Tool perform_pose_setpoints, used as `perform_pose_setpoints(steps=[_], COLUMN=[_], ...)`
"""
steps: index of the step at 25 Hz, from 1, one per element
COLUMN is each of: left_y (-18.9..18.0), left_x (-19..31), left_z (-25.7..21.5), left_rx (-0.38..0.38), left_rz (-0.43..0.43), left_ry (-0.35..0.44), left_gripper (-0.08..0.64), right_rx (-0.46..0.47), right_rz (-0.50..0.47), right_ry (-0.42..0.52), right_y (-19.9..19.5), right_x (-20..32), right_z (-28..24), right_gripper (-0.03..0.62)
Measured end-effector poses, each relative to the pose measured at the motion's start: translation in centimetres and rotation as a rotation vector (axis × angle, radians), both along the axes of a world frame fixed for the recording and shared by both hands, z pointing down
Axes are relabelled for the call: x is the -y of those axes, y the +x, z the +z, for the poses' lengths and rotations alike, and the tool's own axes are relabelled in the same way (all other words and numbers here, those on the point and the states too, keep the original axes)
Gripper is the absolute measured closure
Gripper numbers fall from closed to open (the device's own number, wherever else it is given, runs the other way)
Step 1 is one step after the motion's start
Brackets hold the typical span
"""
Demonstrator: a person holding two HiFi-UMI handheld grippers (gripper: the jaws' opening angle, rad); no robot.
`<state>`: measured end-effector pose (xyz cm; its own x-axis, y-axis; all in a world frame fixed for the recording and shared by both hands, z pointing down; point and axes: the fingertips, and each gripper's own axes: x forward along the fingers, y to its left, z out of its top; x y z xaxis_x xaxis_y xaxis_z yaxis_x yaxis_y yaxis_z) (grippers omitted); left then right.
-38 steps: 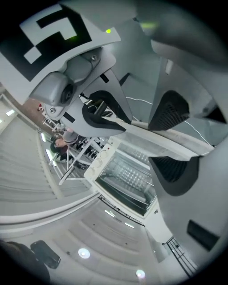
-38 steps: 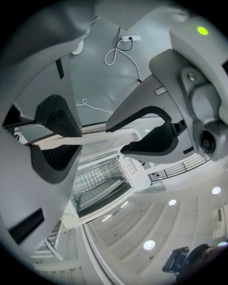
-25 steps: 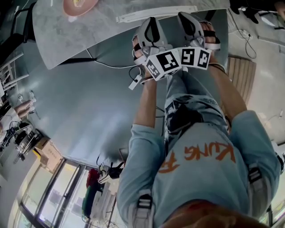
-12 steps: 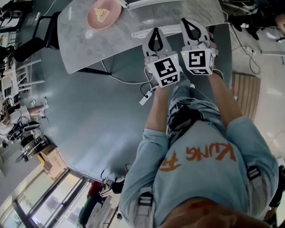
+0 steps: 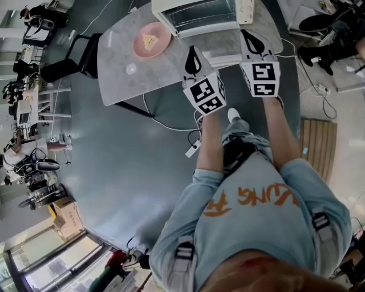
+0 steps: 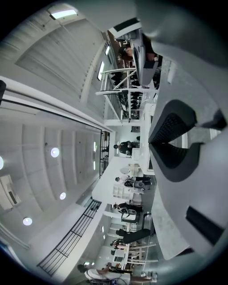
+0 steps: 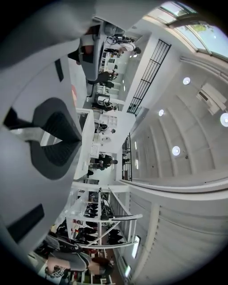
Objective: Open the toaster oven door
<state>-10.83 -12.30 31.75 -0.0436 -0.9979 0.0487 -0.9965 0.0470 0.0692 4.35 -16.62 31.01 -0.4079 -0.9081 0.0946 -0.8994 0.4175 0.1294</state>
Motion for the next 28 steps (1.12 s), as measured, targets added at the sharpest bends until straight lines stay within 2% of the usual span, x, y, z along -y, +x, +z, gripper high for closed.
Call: perform_pose_setpoints(steps=[3, 7, 15, 19, 28], left_y=[0.3, 1.3, 2.6, 3.5, 7.0], left_x=[-0.5, -0.9, -1.6, -0.4, -0.4], left_z=[-0.3, -1.0, -2.4, -1.7, -1.6], left_rx=[-0.006, -0.005, 0.008, 0.023, 0.028], left_rz=[-0.014, 0.013, 0.04, 0.066, 0.127], left_ry=[-0.002, 0.007, 0.027, 0.025, 0.017], left_gripper=[0.557, 0.557, 0.557, 0.557, 0.558], right_rx=[0.032, 0.079, 0.074, 0.071, 0.074], right_rz=[0.009, 0.0, 0.0, 0.004, 0.021], right_ry=[-0.022, -0.03, -0.003, 0.005, 0.004], right_y=[1.6, 2.7, 4.0, 4.4, 6.9], right_x=[-0.1, -0.6, -1.9, -1.0, -2.1], right_z=[-0.5, -0.9, -1.9, -1.5, -1.6], right_gripper=[0.595, 0.597, 0.595, 0.595, 0.595])
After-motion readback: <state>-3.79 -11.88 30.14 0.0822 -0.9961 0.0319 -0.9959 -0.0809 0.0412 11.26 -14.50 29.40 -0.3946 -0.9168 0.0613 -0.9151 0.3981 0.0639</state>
